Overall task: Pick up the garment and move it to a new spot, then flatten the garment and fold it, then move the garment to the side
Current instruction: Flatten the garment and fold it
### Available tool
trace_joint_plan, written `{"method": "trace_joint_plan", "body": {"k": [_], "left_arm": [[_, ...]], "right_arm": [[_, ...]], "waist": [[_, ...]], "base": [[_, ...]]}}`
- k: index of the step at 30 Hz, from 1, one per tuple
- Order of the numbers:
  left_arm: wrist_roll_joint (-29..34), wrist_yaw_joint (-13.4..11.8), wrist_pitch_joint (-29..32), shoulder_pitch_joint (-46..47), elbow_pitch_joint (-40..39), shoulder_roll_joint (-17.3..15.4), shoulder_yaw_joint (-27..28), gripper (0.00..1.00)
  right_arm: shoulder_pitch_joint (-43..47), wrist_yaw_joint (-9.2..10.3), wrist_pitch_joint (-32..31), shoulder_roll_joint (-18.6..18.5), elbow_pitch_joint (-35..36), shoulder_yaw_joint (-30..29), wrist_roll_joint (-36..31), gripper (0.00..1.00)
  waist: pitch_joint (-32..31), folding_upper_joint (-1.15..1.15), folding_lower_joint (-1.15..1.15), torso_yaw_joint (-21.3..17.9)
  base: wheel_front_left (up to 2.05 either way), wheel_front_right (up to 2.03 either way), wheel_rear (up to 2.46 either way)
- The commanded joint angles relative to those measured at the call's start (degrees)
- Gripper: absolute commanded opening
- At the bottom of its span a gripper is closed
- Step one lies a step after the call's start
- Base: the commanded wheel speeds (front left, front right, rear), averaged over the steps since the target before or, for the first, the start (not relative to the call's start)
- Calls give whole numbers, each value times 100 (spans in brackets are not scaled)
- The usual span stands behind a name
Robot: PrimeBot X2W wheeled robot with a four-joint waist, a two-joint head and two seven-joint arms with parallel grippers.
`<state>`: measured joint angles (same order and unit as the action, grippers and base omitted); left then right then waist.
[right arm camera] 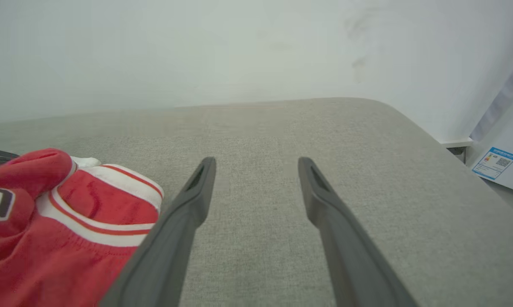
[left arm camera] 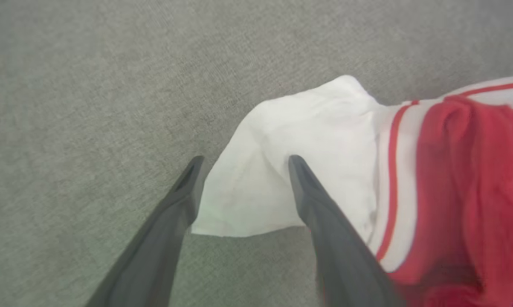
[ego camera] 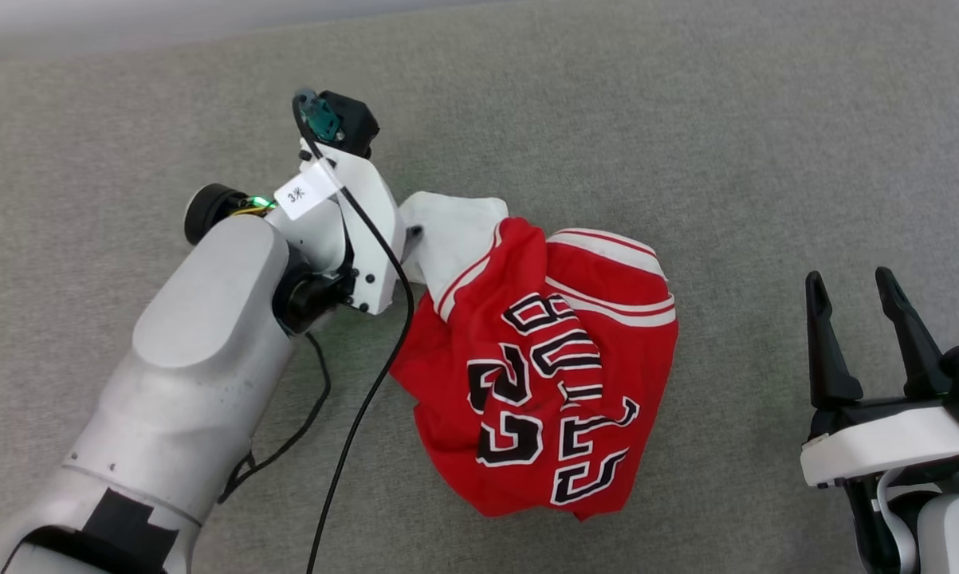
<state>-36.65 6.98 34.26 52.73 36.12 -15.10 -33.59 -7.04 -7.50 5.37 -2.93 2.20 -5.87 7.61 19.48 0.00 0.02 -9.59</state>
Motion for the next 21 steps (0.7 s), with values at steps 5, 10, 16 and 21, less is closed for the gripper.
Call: {"method": "trace_joint_plan", "body": {"k": [5,10,16,21], "left_arm": [[69,37,492,269,744,-36,-401,100],[-69,42,1066,138,1279,61,-834,39],[-172,47,641,293,1071,35,-1212,0],[-37,45,-304,569,866,-124,-1246,0]], "right_arm": [[-169,3,136,7,-125,11,77,100],[-256,3,211,7,-225,-5,88,100],[-261,3,225,7,-310,-54,62,100],[-186,3,185,7,-362,-121,29,100]], "waist": [[300,0,-2,-173],[360,0,-2,-180],[266,0,-2,-93],[-28,0,-2,75]], "base": [[0,0,0],[0,0,0],[0,0,0],[0,0,0]]}}
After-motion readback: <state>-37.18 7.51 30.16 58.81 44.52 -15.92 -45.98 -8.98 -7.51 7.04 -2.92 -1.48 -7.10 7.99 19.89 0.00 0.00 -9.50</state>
